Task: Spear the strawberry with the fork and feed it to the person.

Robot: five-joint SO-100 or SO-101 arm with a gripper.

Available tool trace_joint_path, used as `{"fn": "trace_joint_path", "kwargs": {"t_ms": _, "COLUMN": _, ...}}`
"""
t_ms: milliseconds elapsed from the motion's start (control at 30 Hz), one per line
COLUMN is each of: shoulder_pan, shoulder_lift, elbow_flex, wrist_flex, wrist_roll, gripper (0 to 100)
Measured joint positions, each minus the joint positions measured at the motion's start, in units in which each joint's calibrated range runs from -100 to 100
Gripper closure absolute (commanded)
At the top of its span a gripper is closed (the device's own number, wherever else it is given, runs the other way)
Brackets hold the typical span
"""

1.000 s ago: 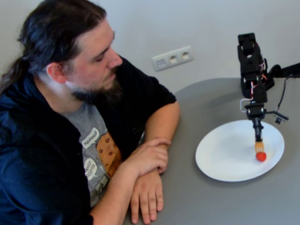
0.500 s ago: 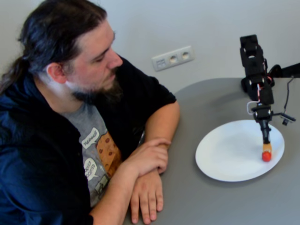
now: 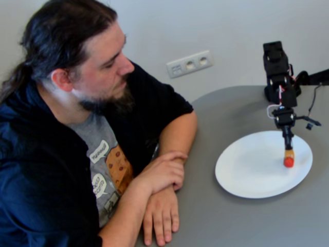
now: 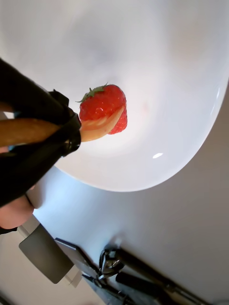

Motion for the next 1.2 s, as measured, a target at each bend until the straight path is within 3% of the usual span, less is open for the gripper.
{"fn": "trace_joint_path", "kwargs": {"t_ms": 367, "shoulder_pan": 6.46, "shoulder_lift": -0.17, "elbow_flex": -28.8, "wrist_flex": 22.74, "wrist_roll": 1.15, "gripper": 98}}
{"fn": "trace_joint_path", "kwargs": {"t_ms": 700, "shoulder_pan": 12.49, "shoulder_lift": -0.51, "elbow_flex": -50.36, "wrist_flex": 32.69, "wrist_roll": 1.15, "gripper": 98}}
{"fn": "trace_joint_path", "kwargs": {"t_ms": 833, "shoulder_pan": 13.84, "shoulder_lift": -0.76, "elbow_flex": -59.96, "wrist_flex": 34.06, "wrist_roll": 1.15, "gripper": 98}}
{"fn": "trace_joint_path", "kwargs": {"t_ms": 1100, "shoulder_pan": 23.23, "shoulder_lift": -0.84, "elbow_flex": -63.59, "wrist_flex": 34.06, "wrist_roll": 1.2, "gripper": 98}}
{"fn": "trace_joint_path", "kwargs": {"t_ms": 1200, "shoulder_pan": 25.66, "shoulder_lift": -0.84, "elbow_flex": -63.59, "wrist_flex": 28.83, "wrist_roll": 1.04, "gripper": 98}}
